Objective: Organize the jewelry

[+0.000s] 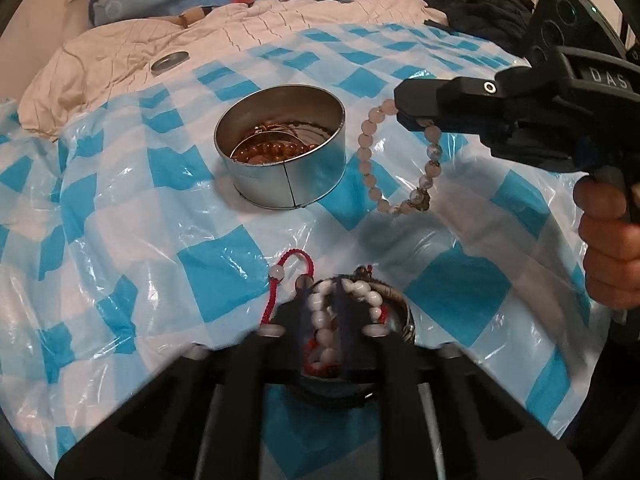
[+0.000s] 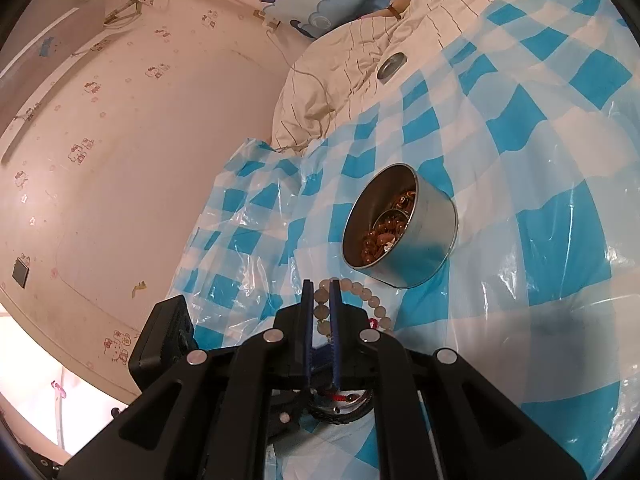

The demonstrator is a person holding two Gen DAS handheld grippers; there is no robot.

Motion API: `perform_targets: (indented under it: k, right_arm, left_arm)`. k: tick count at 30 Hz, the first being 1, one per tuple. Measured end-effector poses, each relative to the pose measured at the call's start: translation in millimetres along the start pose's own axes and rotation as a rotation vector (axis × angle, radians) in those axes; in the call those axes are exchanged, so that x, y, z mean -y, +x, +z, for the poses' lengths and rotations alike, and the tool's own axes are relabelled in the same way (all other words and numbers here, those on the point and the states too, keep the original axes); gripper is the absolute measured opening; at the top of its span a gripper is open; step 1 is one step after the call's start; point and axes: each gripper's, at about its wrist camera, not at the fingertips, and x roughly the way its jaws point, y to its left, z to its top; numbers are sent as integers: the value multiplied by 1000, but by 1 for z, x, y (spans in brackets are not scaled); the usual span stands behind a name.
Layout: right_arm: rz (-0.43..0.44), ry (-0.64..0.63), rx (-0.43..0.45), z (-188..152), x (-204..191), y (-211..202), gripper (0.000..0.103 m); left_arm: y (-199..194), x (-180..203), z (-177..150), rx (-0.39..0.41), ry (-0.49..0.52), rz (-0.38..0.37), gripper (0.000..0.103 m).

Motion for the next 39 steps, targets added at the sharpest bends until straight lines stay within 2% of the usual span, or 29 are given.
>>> perform_targets:
  k: [6, 9, 11, 13, 15, 16, 17, 18, 22, 23, 26, 29, 39]
  right_arm:
    - [0, 0, 1, 0, 0, 0, 8]
    - [-1, 1, 0, 0, 0, 0, 8]
    - [-1, 1, -1, 0, 0, 1, 8]
    - [0, 0, -5, 0, 0, 1, 8]
    - [1, -1, -9, -1, 0, 2, 8]
    - [1, -2, -10, -1, 0, 3, 8]
    - [2, -2, -10, -1, 0, 3, 8]
    - [3, -3, -11, -1, 0, 3, 8]
    - [8, -4, -13, -2, -1, 3, 8]
    - [10, -4, -13, -2, -1, 4, 8]
    - [13, -4, -14, -2, -1, 4, 8]
    - [13, -3, -14, -2, -2, 4, 8]
    - [16, -4, -10, -1, -2, 3, 8]
  left_arm:
    - [-28, -28, 4, 86, -147, -164, 0]
    - [-35, -40, 5, 124, -203, -210, 0]
    - [-35, -41, 7, 134, -206, -197, 0]
    - [-32, -33, 7, 116, -145, -136, 0]
    - [-23, -25, 6, 84, -107, -124, 13]
    - [-20, -22, 6, 71, -96, -121, 34]
    - [-17, -19, 5, 63, -79, -106, 48]
    - [-15, -14, 3, 60, -59, -87, 49]
    - [-1, -8, 1, 17, -28, -74, 47]
    - [2, -7, 1, 4, -24, -76, 32]
    - [4, -6, 0, -22, 3, -48, 6]
    - [-2, -10, 2, -5, -14, -44, 6]
    - [-43, -53, 11, 174, -244, -215, 6]
